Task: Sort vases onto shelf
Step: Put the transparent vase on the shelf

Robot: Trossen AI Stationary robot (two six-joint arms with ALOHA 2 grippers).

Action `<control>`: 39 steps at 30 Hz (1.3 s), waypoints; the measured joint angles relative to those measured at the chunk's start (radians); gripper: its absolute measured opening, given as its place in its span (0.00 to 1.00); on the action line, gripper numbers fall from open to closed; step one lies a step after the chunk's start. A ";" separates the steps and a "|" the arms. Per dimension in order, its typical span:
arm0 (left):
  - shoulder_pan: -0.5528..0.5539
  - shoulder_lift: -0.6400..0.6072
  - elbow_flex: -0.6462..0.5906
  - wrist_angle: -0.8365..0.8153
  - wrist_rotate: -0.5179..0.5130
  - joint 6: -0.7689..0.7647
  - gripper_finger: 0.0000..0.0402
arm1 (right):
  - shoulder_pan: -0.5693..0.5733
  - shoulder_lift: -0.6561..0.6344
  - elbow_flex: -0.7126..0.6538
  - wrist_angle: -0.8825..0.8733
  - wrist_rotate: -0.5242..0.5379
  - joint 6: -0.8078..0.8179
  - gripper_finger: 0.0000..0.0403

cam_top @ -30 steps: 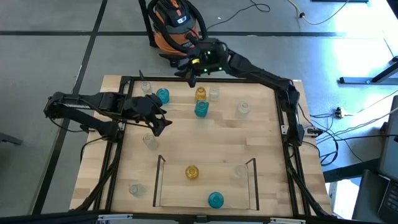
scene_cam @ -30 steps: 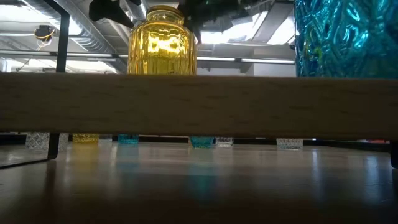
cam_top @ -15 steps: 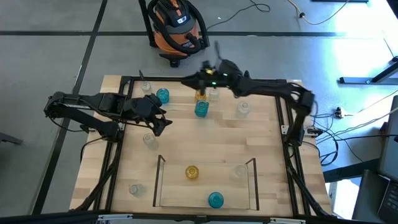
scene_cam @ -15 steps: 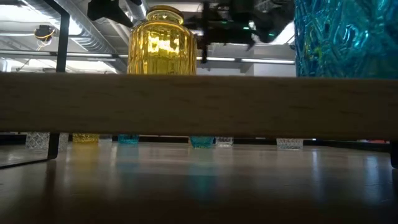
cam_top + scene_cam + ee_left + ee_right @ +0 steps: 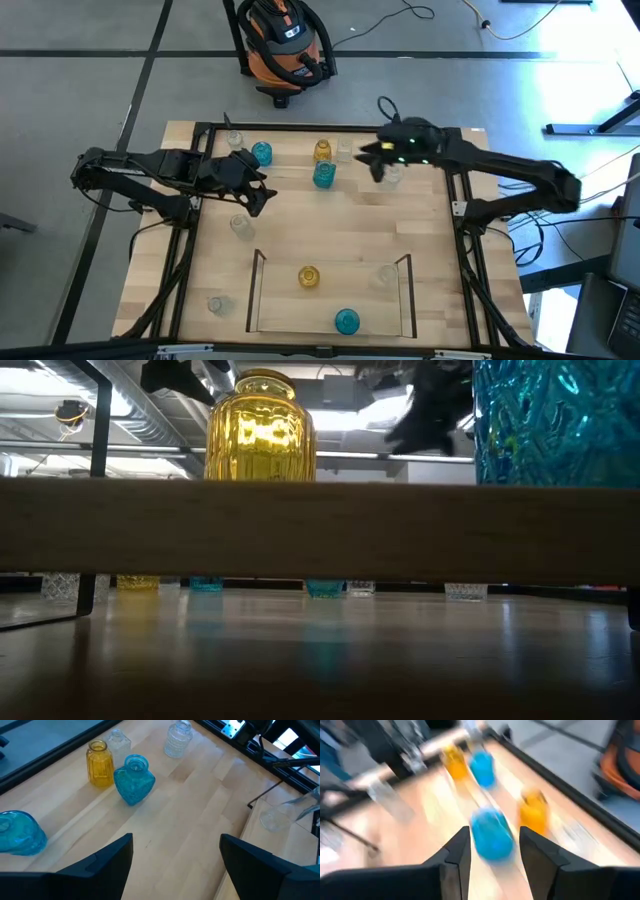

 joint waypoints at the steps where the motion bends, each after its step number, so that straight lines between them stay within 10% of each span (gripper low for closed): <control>1: 0.000 0.000 0.000 0.000 0.000 0.000 0.72 | 0.007 -0.028 0.000 -0.071 0.038 -0.001 0.33; 9: 0.000 0.006 0.000 0.001 -0.057 0.000 0.72 | -0.031 -0.107 0.000 -0.392 0.158 0.072 0.33; 16: 0.000 0.016 0.000 0.029 -0.073 0.000 0.72 | -0.112 -0.057 0.001 -0.460 0.079 0.075 0.37; 27: 0.000 0.082 0.000 0.072 -0.063 -0.035 0.72 | -0.142 0.106 0.002 -0.535 0.123 0.044 0.71; 39: -0.002 0.176 0.000 0.143 0.038 -0.035 0.72 | -0.171 0.262 0.001 -0.505 0.155 0.157 0.73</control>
